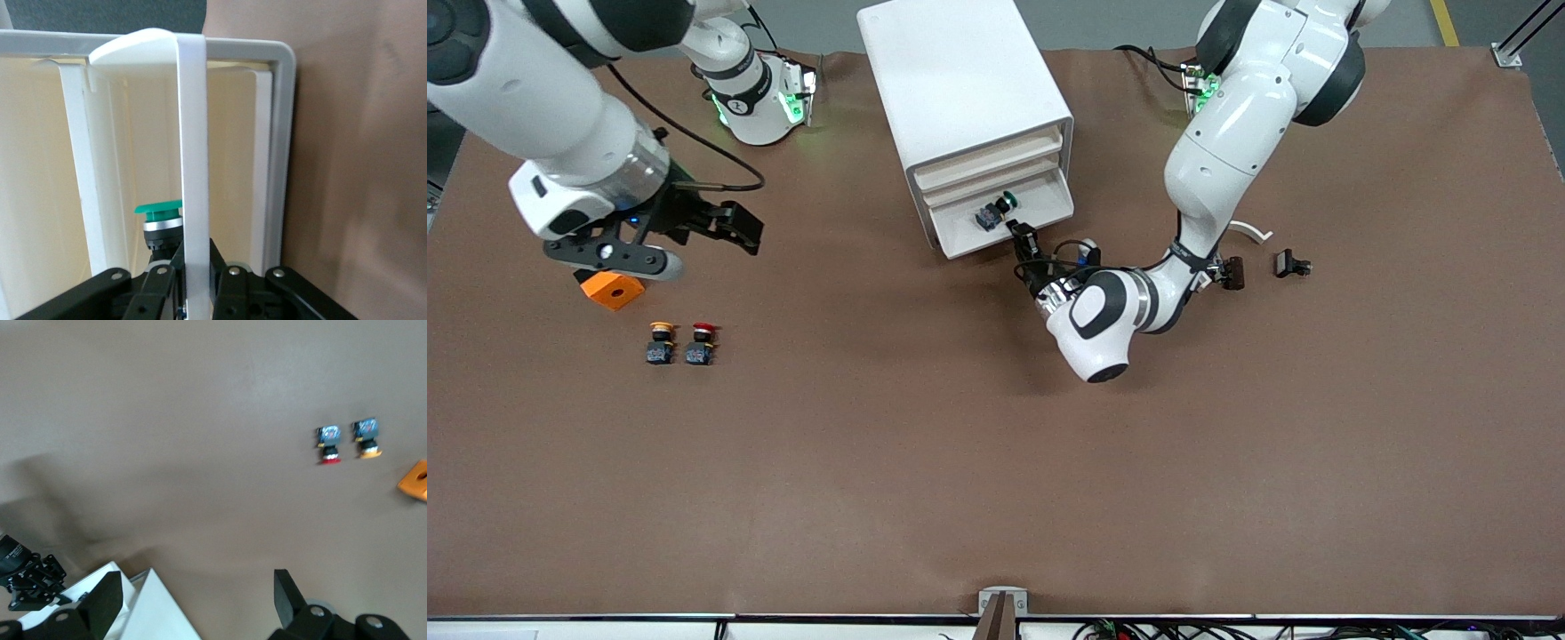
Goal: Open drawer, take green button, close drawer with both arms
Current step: 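Grasp the green button inside the open drawer with the right gripper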
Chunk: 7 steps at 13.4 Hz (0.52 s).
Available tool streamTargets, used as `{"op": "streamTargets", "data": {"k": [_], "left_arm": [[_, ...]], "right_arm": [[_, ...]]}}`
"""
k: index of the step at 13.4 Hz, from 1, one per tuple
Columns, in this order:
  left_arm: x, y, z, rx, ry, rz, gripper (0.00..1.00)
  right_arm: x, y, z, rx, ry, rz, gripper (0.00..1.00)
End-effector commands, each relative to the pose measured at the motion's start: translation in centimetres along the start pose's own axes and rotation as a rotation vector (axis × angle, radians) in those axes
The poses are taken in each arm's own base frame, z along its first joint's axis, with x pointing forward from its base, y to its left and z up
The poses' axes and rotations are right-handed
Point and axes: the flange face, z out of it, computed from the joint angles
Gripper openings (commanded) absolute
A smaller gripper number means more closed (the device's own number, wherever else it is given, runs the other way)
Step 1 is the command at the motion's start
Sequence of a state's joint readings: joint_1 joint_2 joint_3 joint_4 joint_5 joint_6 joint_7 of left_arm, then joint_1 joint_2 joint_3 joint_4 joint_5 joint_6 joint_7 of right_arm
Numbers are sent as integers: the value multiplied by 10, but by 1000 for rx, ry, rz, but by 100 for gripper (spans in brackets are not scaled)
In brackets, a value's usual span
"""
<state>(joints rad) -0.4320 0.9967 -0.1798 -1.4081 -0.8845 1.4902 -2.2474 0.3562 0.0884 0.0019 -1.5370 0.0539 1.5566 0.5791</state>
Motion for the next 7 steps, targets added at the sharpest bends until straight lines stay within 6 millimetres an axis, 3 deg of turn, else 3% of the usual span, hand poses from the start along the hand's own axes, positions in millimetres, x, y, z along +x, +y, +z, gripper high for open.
{"op": "streamTargets", "data": {"k": [1,3,4,5,6,7], "left_arm": [[-8,5,-14,-58,-71,1,0],[-10,3,-19,-66,-78,6,4],[-12,1,-22,-73,-82,12,29],[-14,-3,-26,-79,-85,17,41],[-13,-5,-33,-85,-92,22,75],[-14,-10,-40,-93,-92,32,100]], "right_arm": [[-17,-29,8,-7,-13,74,100],[-30,-54,17,-17,-18,124,100],[-37,-68,23,-22,-21,168,100],[-45,-82,29,-28,-22,201,100],[-52,-96,37,-34,-23,231,100],[-58,-108,43,-36,-21,268,100]]}}
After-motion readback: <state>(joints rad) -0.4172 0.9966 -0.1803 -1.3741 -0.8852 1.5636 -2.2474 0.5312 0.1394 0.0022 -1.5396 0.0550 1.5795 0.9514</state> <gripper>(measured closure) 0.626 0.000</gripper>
